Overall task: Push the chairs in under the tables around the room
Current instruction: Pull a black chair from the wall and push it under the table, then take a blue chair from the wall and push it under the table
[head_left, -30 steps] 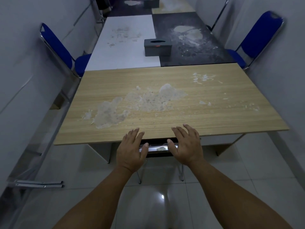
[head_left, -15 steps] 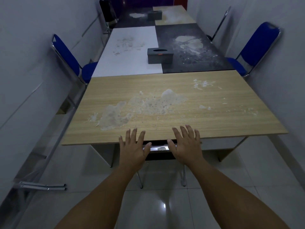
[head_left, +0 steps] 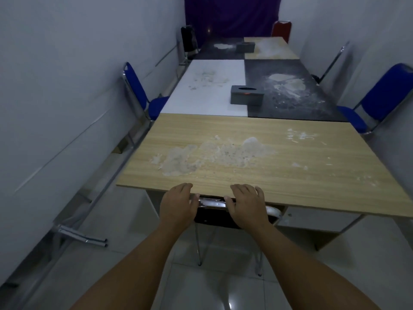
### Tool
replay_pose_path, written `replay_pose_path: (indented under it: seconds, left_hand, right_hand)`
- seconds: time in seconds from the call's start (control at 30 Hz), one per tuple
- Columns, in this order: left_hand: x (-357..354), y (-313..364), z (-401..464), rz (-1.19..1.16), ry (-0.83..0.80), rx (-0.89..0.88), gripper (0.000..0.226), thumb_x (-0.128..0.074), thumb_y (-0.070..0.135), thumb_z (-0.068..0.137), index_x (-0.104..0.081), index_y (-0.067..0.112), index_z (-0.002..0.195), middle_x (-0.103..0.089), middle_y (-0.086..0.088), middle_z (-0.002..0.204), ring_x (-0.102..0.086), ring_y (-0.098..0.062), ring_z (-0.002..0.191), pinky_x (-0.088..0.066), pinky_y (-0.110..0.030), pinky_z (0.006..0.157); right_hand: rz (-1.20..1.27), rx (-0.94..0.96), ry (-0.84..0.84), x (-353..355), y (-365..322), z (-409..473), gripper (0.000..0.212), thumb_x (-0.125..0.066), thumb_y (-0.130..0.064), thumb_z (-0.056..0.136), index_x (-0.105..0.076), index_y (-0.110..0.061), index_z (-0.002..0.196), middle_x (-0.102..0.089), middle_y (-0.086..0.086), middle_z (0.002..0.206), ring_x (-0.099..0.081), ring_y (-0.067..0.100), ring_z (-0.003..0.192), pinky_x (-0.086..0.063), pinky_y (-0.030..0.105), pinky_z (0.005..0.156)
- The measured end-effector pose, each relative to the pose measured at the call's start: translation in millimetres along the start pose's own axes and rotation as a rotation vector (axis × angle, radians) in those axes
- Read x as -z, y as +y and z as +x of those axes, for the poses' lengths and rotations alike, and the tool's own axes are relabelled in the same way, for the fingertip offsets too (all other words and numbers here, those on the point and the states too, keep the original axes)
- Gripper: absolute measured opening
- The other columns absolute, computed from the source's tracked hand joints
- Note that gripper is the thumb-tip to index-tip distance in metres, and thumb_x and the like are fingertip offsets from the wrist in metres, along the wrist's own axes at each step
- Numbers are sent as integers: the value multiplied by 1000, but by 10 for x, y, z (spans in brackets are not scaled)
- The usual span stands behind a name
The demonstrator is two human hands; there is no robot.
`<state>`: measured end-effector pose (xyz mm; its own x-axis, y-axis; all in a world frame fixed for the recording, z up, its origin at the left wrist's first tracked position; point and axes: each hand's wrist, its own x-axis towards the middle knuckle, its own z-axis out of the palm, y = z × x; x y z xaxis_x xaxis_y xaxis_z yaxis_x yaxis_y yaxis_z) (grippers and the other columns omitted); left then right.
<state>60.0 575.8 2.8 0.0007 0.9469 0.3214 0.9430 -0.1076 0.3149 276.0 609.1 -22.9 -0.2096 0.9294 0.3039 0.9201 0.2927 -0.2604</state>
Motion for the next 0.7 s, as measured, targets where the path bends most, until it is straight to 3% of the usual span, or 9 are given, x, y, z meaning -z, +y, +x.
replay_pose_path:
  seconds: [0.27, 0.47, 0.57, 0.7]
  left_hand:
    - [421, -559, -293, 90, 83, 170, 42, -51, 36, 88, -67, 4, 109, -69, -13, 101, -65, -31, 87, -55, -38, 71]
    - [753, -1055, -438, 136, 169, 222, 34, -55, 26, 83, -68, 3, 104, -70, -13, 94, -65, -30, 82, -55, -38, 68]
    - [920, -1409, -441, 119, 181, 265, 44, -47, 34, 86, -66, 2, 111, -68, -14, 102, -64, -32, 90, -54, -40, 76]
    - [1096, -1888, -381, 133, 63, 338, 69, -38, 55, 85, -54, 5, 129, -56, -18, 129, -52, -36, 117, -45, -45, 94]
  right_hand:
    - [69, 216, -2, -44, -660, 209, 49, -41, -47, 90, -70, -15, 112, -71, 2, 111, -62, 26, 108, -41, 51, 98]
    - [119, 334, -74, -179, -1290, 408, 52, -41, -50, 89, -65, -17, 120, -69, 2, 117, -59, 27, 113, -39, 53, 101]
    - [101, 388, -116, -284, -1689, 575, 58, -39, -56, 89, -61, -17, 127, -64, 5, 125, -54, 29, 120, -38, 52, 101]
    - [70, 411, -197, -394, -2210, 822, 69, -35, -61, 88, -46, -18, 142, -47, 12, 145, -37, 33, 136, -27, 53, 109]
